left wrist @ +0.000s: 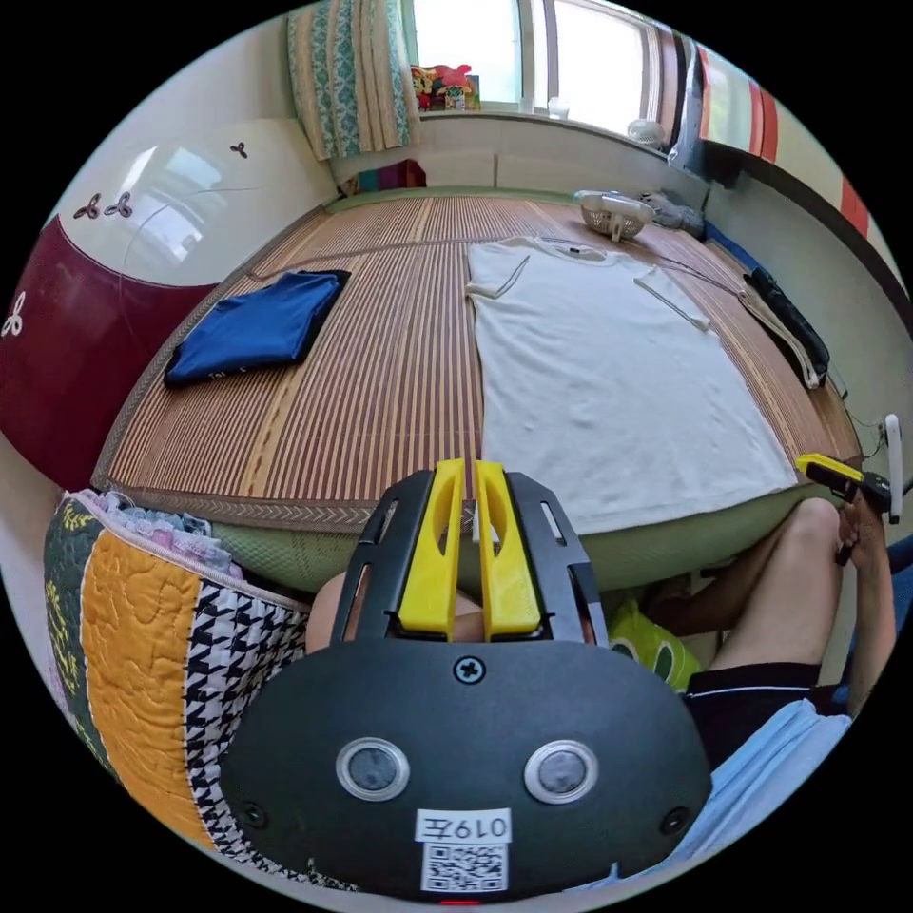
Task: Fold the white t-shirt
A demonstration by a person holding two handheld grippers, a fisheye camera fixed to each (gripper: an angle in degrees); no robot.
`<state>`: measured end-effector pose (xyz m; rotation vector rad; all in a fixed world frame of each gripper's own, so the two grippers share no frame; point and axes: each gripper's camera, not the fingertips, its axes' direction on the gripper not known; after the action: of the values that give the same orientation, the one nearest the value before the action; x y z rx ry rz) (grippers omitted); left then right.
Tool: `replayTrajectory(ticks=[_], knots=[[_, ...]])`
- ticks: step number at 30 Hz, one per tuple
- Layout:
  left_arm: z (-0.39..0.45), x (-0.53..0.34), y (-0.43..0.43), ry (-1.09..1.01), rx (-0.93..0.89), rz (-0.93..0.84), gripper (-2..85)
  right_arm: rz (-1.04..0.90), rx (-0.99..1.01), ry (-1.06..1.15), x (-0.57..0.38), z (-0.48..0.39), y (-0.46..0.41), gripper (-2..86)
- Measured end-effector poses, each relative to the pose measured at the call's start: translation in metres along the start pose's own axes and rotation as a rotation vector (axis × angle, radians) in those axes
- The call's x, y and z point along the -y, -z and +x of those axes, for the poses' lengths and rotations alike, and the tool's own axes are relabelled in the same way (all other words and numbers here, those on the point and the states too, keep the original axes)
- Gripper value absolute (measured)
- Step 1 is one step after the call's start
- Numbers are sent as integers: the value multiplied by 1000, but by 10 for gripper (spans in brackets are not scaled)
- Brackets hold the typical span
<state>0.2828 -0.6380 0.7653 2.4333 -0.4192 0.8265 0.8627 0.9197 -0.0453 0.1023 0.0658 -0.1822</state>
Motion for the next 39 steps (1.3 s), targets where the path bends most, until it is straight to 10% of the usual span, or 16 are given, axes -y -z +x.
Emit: replayTrajectory(ticks=[25, 39], knots=[[-132, 24, -101, 71, -200, -140, 19, -177, 165, -142, 61, 115, -49, 42], [-245, 59, -203, 162, -655, -229, 72, -158, 301, -182, 60, 163, -63, 37]])
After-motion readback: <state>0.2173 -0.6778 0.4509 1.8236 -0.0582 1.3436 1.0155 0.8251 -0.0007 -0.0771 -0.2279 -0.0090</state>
